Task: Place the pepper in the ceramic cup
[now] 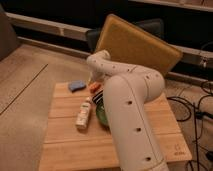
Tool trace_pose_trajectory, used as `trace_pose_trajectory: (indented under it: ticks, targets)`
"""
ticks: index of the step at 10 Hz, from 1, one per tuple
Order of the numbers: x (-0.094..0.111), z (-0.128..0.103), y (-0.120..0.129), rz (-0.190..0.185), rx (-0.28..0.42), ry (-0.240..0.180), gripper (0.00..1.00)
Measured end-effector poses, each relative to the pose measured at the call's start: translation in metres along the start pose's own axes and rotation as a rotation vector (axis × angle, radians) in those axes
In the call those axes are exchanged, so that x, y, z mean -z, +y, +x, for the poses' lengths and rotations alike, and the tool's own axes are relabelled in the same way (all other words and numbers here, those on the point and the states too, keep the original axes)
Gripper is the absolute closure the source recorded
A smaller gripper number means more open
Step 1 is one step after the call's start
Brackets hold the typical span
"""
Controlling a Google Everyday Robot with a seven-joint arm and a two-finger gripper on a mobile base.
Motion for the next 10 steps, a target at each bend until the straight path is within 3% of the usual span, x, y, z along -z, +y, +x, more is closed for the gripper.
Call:
trace_pose_trajectory:
  ticks: [5,7,10]
  targets:
    - [-0.031,-0.009,0.006,0.001,0.030,0.079,0.38]
    - [-0.036,-0.010,-0.001,0.006,0.021,0.094,0.53]
    - [-0.040,-0.013,-0.010,0.014,0.000,0.105,0.82]
